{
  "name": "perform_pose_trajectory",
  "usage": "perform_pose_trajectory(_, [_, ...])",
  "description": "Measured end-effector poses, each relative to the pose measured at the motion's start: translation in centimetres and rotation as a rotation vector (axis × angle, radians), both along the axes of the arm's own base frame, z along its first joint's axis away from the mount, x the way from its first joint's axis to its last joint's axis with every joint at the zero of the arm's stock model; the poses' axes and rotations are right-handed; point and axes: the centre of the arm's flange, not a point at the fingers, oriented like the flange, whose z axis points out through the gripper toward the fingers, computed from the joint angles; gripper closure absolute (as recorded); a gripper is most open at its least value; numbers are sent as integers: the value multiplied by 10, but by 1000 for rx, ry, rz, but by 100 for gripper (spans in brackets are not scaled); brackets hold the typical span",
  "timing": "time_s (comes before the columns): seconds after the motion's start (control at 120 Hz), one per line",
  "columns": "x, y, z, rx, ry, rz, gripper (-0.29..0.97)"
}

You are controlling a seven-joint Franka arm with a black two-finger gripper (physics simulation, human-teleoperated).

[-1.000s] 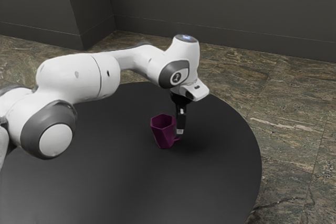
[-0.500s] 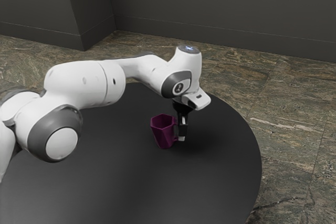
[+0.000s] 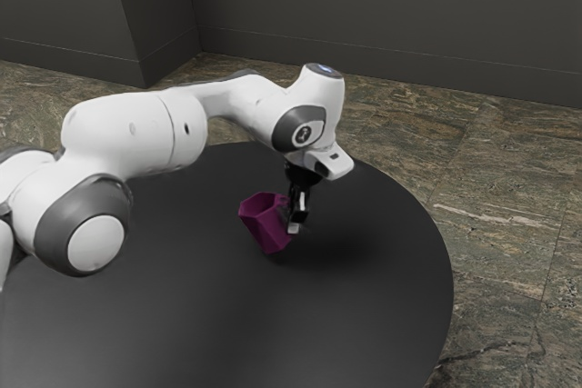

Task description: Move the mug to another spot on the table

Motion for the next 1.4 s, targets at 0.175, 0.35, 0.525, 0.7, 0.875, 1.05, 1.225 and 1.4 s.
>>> perform_pose_trajectory(0.175, [-13, 7, 24, 122, 5, -32, 72])
perform_pose_trajectory(0.35, [-38, 22, 26, 202, 52, -39, 73])
perform_pose_trajectory(0.525, [-64, 55, 8, 239, 126, 5, 73])
perform_pose_trajectory(0.7, [-87, 62, -12, 258, 182, 25, 73])
perform_pose_trajectory(0.875, [-93, 62, -28, 270, 206, 37, 72])
perform_pose_trajectory(1.05, [-91, 62, -55, 284, 225, 44, 74])
perform_pose_trajectory(1.225, [-89, 62, -65, 287, 220, 49, 73])
perform_pose_trajectory(1.4, [-89, 61, -71, 283, 223, 58, 60])
